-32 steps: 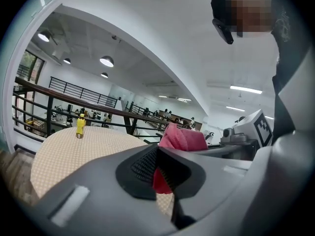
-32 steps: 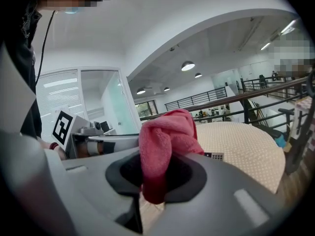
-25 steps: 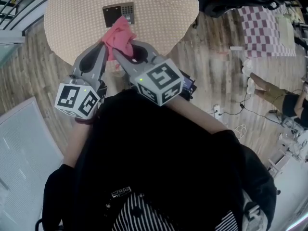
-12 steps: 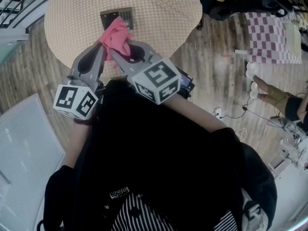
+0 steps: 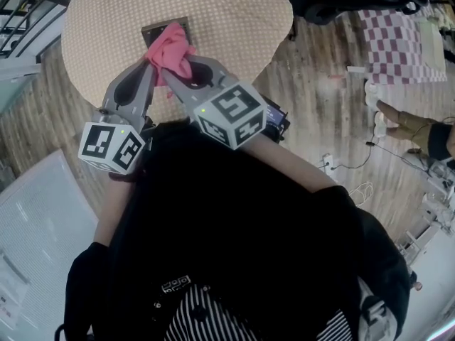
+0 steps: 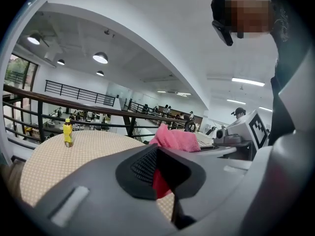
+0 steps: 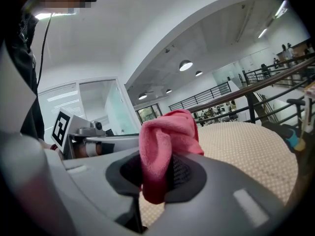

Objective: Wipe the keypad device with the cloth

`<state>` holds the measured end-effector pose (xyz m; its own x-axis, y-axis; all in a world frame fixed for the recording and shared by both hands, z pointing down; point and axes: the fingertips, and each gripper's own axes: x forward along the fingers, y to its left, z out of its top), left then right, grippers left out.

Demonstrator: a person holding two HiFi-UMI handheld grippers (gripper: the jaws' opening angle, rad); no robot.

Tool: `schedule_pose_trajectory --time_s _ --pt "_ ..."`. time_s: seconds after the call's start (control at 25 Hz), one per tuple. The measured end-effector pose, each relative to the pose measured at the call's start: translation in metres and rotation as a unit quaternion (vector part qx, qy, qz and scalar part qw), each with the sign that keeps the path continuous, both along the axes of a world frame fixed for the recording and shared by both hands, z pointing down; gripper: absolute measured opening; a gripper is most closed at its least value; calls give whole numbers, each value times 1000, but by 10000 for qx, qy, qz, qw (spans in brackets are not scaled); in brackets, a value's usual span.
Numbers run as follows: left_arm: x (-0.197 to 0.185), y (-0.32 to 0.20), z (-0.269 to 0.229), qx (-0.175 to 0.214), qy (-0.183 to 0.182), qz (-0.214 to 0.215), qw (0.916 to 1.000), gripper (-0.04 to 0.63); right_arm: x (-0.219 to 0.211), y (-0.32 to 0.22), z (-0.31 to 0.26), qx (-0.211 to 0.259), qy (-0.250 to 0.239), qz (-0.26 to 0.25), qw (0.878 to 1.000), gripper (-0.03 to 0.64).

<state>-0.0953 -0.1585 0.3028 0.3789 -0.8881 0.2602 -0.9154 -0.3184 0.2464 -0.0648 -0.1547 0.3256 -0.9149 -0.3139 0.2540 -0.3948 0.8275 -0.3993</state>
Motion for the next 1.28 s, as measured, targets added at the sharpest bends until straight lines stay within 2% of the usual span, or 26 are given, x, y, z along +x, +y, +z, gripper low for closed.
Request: schedule_pose_trajectory --time_s 0.28,0.6,0.92,1.08,1.28 --pt "-12 -22 -10 104 79 177 9998 0 -9 -22 -6 45 67 228 9997 78" --pt "-60 -47 -5 25 168 110 9998 0 -54 -43 1 -42 189 155 9997 78" --pt "-110 -66 24 -223 413 -78 9989 0 -90 -50 37 -343 479 44 9983 78" --pt "-129 -67 41 -345 517 -71 9980 0 -111 -40 58 -475 675 -103 9965 78" --pt "-144 -78 61 -526 543 6 9971 0 -123 -50 73 -571 815 -26 9950 78"
